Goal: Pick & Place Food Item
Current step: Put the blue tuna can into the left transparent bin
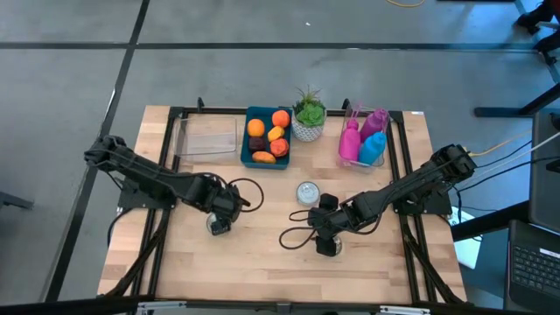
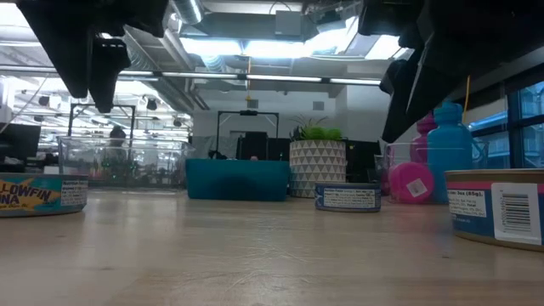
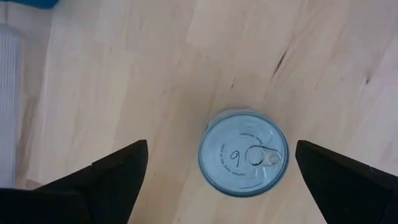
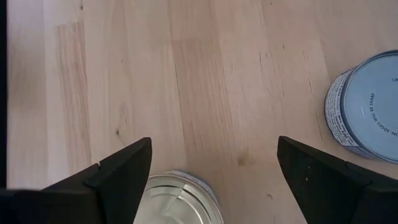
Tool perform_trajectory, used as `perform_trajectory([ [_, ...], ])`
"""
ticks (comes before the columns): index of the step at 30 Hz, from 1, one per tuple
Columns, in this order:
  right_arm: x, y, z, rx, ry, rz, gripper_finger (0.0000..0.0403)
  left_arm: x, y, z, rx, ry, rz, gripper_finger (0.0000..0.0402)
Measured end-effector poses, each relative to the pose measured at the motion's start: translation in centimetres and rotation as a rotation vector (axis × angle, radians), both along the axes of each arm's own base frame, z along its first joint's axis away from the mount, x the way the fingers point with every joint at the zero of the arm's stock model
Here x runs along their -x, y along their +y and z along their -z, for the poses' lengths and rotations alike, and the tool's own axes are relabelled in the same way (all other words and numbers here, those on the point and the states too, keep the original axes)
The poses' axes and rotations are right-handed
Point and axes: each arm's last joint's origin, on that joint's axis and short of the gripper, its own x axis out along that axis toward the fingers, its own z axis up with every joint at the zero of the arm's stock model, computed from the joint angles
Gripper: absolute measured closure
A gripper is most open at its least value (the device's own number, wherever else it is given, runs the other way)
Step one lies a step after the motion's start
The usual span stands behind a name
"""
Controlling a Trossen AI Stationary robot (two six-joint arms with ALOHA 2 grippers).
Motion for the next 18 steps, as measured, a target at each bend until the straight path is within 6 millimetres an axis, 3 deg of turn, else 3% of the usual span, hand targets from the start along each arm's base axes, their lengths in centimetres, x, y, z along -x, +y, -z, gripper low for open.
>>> perform_trajectory([
  [8,0.0,0.0,0.0,0.002,0.002,-0.001,0.0062,-0.1,-0.3,0.2,-0.003,0.002,-0.013,0.0002],
  [18,0.0,0.0,0.0,0.003,0.002,-0.003,0.0062,0.0,-2.7,1.4,-0.082,0.030,0.054,0.0002],
])
